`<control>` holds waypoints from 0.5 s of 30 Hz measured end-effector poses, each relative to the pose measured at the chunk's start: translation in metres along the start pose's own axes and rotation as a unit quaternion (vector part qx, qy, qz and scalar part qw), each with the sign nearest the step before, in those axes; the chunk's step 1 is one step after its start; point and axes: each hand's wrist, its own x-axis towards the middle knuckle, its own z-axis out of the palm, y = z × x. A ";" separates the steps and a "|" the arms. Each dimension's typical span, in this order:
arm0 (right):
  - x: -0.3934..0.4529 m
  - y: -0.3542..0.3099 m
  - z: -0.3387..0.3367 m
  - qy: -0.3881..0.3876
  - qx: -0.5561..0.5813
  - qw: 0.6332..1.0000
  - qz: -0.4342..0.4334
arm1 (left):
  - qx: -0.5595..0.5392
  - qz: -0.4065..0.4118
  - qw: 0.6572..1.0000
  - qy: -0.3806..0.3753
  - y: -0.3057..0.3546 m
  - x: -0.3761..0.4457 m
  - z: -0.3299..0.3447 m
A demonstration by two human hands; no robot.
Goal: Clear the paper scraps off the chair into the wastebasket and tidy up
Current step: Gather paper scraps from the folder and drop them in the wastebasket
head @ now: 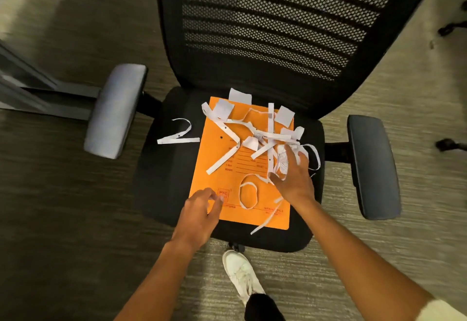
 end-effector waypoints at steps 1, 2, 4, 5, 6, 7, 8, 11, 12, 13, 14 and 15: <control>0.002 -0.001 0.001 -0.008 -0.004 1.000 -0.004 | 0.004 0.002 1.000 0.000 0.002 0.004 0.001; 0.004 -0.002 0.002 -0.013 -0.010 1.000 -0.008 | 0.009 0.004 1.000 0.001 0.004 0.007 0.002; 0.007 -0.004 0.004 -0.013 -0.025 0.999 -0.017 | 0.018 0.007 1.000 0.003 0.007 0.014 0.005; 0.007 -0.006 0.005 -0.010 -0.034 0.999 -0.023 | 0.023 0.009 1.000 0.006 0.009 0.018 0.006; 0.008 -0.009 0.005 -0.008 -0.042 0.999 -0.030 | 0.028 0.011 0.999 0.009 0.010 0.022 0.007; 0.008 -0.012 0.006 -0.009 -0.049 0.998 -0.038 | 0.032 0.014 0.999 0.013 0.012 0.025 0.008; 0.008 -0.014 0.007 -0.011 -0.053 0.998 -0.044 | 0.035 0.017 0.999 0.015 0.014 0.029 0.009; 0.006 -0.017 0.009 -0.023 -0.043 0.996 -0.077 | 0.043 0.029 0.998 0.021 0.020 0.043 0.010; 0.003 -0.018 0.010 -0.029 -0.028 0.995 -0.088 | 0.047 0.034 0.998 0.024 0.022 0.048 0.010; 0.001 -0.017 0.010 -0.034 -0.009 0.995 -0.095 | 0.052 0.041 0.997 0.026 0.025 0.054 0.011; -0.002 -0.016 0.010 -0.036 0.011 0.994 -0.099 | 0.060 0.047 0.997 0.027 0.027 0.060 0.012; -0.005 -0.015 0.010 -0.034 0.032 0.993 -0.104 | 0.068 0.053 0.996 0.029 0.030 0.066 0.012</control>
